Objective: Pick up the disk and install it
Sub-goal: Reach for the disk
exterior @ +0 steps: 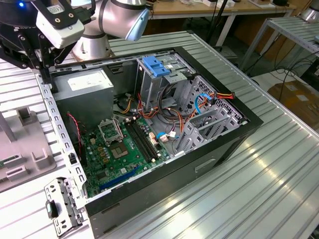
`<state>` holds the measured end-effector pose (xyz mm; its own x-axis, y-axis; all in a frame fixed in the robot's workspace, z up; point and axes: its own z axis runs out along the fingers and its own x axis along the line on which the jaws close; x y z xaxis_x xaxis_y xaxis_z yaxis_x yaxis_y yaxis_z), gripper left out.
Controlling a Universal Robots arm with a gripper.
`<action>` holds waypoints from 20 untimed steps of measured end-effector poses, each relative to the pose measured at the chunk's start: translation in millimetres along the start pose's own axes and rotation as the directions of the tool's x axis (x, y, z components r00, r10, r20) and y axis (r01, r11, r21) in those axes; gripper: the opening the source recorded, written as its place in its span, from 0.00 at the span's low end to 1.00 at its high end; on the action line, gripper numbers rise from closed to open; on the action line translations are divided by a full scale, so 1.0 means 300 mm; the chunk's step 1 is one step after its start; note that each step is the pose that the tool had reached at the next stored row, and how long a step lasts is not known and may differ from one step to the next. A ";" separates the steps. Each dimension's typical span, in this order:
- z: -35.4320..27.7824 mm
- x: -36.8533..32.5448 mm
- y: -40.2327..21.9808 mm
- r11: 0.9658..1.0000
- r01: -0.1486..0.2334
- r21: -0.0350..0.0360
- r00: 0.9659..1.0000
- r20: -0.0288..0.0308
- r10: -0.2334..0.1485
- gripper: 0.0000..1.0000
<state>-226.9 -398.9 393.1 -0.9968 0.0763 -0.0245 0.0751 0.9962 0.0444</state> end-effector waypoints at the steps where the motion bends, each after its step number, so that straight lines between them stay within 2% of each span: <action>1: 0.000 0.003 0.000 1.000 0.000 0.000 1.000 0.000 0.000 0.11; 20: -0.001 0.039 -0.003 1.000 0.000 0.000 1.000 0.000 0.000 0.11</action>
<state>-238.6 -398.9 392.9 -0.9968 0.0762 -0.0245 0.0751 0.9962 0.0443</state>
